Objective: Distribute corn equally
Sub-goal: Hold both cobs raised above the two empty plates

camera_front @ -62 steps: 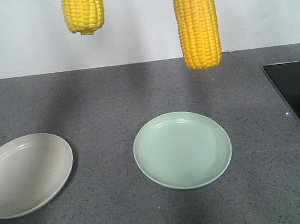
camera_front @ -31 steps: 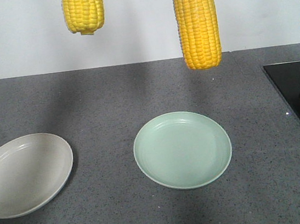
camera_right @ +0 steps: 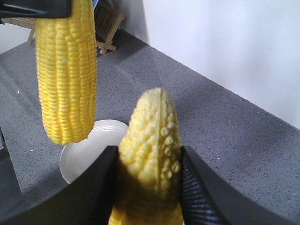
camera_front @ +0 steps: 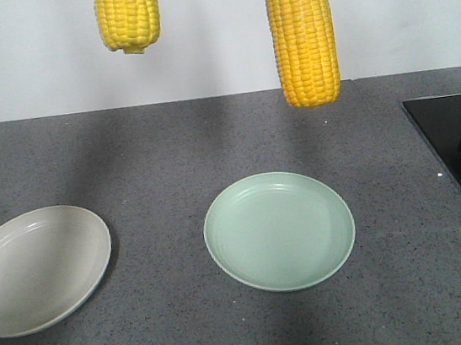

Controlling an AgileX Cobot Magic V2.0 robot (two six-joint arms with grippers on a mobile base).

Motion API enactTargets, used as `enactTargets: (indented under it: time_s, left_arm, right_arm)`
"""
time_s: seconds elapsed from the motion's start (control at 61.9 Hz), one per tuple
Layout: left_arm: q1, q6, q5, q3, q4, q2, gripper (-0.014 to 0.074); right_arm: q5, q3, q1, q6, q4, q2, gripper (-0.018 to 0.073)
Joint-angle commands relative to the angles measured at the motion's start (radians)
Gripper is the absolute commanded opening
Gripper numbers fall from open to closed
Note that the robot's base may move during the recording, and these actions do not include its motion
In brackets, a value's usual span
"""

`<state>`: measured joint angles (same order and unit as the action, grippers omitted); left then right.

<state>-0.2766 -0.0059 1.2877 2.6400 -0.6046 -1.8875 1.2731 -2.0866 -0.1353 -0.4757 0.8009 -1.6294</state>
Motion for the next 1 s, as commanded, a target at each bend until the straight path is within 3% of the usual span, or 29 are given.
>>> enactTargets:
  time_s: [0.0,0.986]
  left_arm:
    - [-0.002,-0.004,-0.031,0.021,-0.032,0.046,-0.0006]
    - [-0.002,-0.004,-0.031,0.021,-0.032,0.046,-0.0006]
  right_arm:
    - [0.017,-0.025,0.002,-0.002,0.043,0.035,-0.0002]
    - [0.017,-0.025,0.002,-0.002,0.043,0.035,-0.0002]
